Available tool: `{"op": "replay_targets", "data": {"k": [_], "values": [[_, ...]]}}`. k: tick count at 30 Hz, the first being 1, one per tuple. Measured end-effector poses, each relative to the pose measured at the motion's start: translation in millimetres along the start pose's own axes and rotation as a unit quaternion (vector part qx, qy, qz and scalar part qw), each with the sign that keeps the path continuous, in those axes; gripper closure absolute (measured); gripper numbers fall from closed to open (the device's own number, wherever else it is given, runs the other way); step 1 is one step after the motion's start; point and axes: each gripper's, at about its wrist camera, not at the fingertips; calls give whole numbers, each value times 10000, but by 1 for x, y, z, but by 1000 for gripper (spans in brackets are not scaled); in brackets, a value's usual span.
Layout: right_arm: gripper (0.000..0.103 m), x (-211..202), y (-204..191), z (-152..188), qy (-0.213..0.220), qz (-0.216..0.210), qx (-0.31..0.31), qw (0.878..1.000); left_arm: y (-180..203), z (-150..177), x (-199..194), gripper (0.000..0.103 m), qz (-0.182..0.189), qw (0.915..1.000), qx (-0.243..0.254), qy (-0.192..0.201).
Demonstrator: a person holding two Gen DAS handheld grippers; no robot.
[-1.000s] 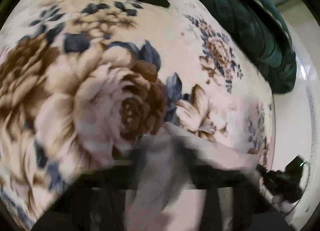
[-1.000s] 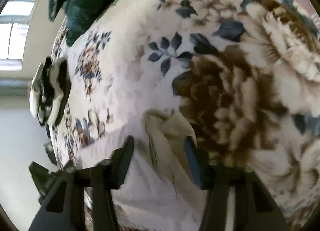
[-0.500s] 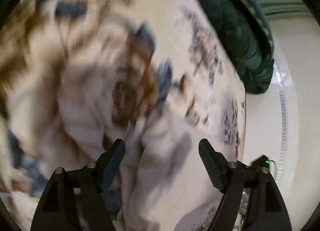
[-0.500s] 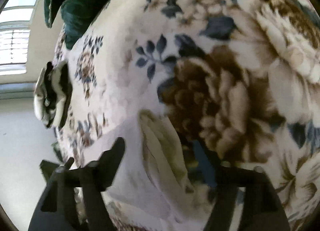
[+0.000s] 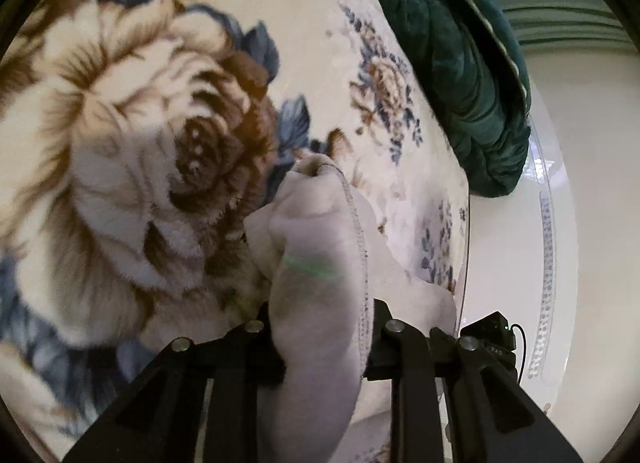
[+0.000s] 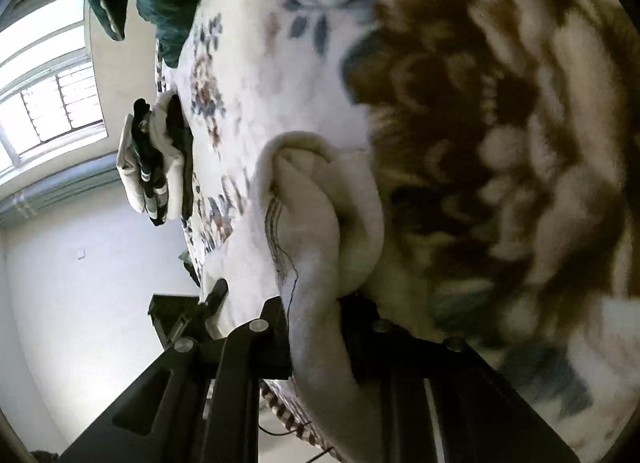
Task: Fold small clothes
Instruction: 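Lift the folded top with both tools and place it on the clothes stack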
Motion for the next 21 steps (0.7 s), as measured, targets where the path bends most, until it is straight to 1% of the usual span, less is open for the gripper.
{"op": "replay_targets", "data": {"k": [2, 3, 5, 6, 8, 9, 10, 11, 13, 15, 16, 17, 18, 19, 20, 21], "values": [[86, -9, -25, 5, 20, 92, -191, 9998, 7, -4, -12, 83, -44, 10000, -10, 68], [87, -11, -37, 7, 17, 125, -282, 9995, 11, -8, -23, 83, 38, 9999, -90, 109], [87, -16, -64, 8, 10, 87, -418, 9991, 18, -20, -40, 83, 38, 9996, -144, 233], [87, -18, -83, 9, 8, 103, -525, 9986, 21, -27, -52, 83, 101, 9994, -166, 293], [87, -16, -120, 12, 10, 78, -766, 9970, 30, -48, -78, 83, 98, 9988, -128, 460], [87, -15, -143, 14, 38, 91, -888, 9960, 35, -64, -95, 83, 166, 9982, -101, 565], [87, -11, -167, 16, 41, 42, -989, 9951, 37, -73, -105, 83, 190, 9979, -64, 621], [87, -11, -181, 17, 51, 5, -1067, 9943, 41, -89, -119, 83, 202, 9972, 8, 713], [87, -2, -222, 20, 112, -50, -1241, 9922, 47, -125, -148, 83, 277, 9957, 187, 862], [87, 18, -271, 23, 187, -142, -1395, 9899, 52, -169, -174, 83, 287, 9941, 369, 978], [87, 26, -290, 25, 221, -168, -1458, 9889, 53, -187, -183, 83, 309, 9936, 418, 1006], [87, 40, -318, 25, 265, -226, -1516, 9878, 53, -208, -191, 83, 315, 9930, 479, 1037], [87, 51, -337, 25, 305, -232, -1559, 9870, 54, -239, -199, 83, 320, 9923, 560, 1061], [87, 64, -356, 26, 361, -237, -1608, 9860, 54, -258, -203, 83, 328, 9919, 633, 1055], [87, 80, -381, 25, 421, -284, -1652, 9849, 56, -287, -208, 83, 293, 9911, 751, 1060], [87, 94, -401, 22, 471, -312, -1683, 9841, 57, -303, -210, 83, 287, 9906, 834, 1046]]}}
Point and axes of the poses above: each gripper's, at about its wrist camera, not at the fingertips, and x roughly the way its jaws point, y to its right, z to its underside, and after that the axes turned 10 degrees about y, right-handed
